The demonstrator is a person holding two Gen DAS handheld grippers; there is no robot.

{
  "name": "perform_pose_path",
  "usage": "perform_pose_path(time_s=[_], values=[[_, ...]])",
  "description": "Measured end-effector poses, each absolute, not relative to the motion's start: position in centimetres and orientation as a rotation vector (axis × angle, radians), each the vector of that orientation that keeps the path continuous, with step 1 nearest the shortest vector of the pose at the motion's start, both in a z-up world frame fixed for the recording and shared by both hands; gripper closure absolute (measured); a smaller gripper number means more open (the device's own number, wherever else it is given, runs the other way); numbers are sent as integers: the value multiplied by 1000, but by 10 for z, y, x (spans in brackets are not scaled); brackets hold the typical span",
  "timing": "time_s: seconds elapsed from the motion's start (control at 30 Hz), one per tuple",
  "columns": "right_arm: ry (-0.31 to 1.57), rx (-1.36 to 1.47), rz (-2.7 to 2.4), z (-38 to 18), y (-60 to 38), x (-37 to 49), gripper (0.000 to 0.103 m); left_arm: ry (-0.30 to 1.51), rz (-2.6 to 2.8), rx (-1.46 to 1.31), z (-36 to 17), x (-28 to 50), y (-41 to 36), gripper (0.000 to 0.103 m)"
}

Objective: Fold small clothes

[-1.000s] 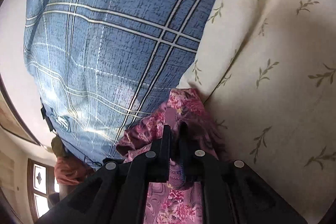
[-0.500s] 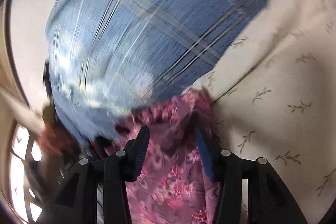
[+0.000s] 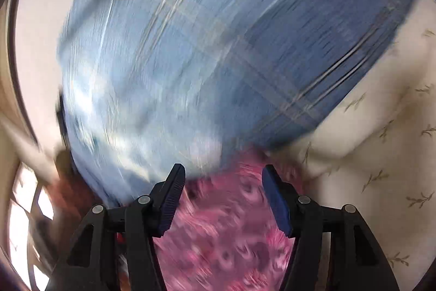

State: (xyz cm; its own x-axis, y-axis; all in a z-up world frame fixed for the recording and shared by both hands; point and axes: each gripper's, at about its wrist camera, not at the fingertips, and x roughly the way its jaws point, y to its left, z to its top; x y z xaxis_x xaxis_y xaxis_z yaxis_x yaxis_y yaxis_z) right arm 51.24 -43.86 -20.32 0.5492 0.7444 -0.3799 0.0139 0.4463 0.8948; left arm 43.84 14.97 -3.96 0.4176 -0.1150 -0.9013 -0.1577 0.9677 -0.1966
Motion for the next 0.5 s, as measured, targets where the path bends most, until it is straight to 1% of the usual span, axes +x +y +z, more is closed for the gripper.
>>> perform_pose_path(time_s=[0.07,0.13,0.17,0.2,0.27,0.3,0.43,0.5], values=[[887,991,512,-200,-448,512,41,1127,7,-333,-34,433,163,74],[916,875,498,-199,-449,507,40,1121,-59,-407,-31,431,167,72],[942,831,488,-201,-446,505,40,1118,-99,-452,-30,431,164,69],[962,811,480,-205,-445,504,40,1114,-130,-481,-29,432,161,62],[998,804,470,-214,-442,502,40,1106,-181,-506,-30,434,150,52],[1013,808,464,-219,-438,501,40,1109,-202,-483,-33,438,139,51],[1051,786,470,-230,-420,503,40,1154,-187,-329,-44,451,103,50],[1071,743,483,-230,-410,503,40,1162,-131,-198,-52,458,87,50]])
